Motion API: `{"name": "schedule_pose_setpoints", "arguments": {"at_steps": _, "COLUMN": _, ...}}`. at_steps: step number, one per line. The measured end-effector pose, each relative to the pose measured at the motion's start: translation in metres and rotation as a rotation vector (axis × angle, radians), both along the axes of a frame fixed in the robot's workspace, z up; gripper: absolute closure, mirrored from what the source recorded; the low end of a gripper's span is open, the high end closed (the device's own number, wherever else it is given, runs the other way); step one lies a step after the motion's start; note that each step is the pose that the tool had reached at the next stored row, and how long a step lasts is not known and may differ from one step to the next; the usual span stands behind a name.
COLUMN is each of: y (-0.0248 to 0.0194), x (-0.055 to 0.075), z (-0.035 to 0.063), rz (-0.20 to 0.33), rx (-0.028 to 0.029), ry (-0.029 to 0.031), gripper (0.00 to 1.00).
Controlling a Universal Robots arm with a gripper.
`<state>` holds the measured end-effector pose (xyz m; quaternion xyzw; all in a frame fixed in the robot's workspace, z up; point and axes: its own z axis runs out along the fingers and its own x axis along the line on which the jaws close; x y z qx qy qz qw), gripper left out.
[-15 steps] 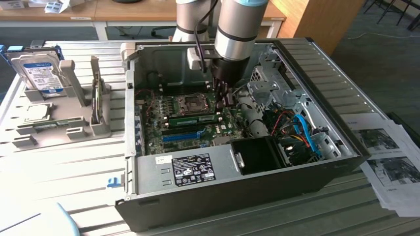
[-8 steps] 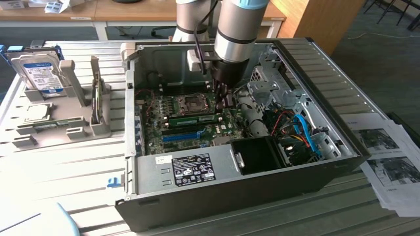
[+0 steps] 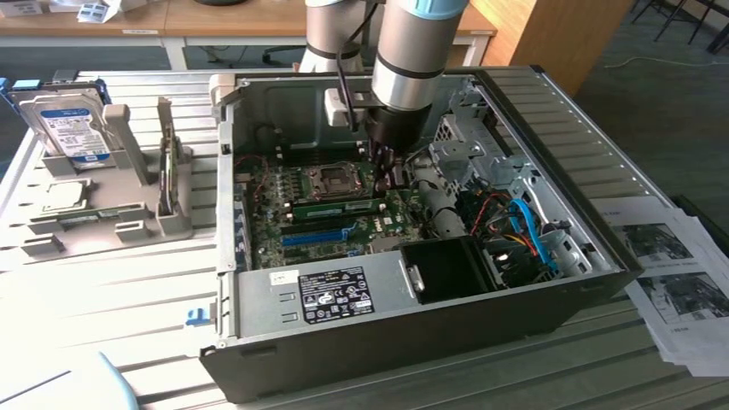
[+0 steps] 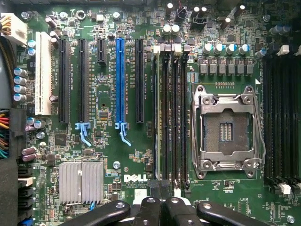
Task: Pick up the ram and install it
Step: 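Press down the ram until it locks into place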
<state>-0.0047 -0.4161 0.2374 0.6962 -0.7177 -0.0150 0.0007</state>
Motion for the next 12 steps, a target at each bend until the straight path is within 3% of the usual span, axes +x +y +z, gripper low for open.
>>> {"name": "schedule_pose_setpoints", "arguments": {"at_steps": 12, "y": 0.0001, "x": 0.0047, "z": -0.0001, "rz": 0.000, "rx": 0.0003, "ry": -0.0001, "gripper": 0.91}}
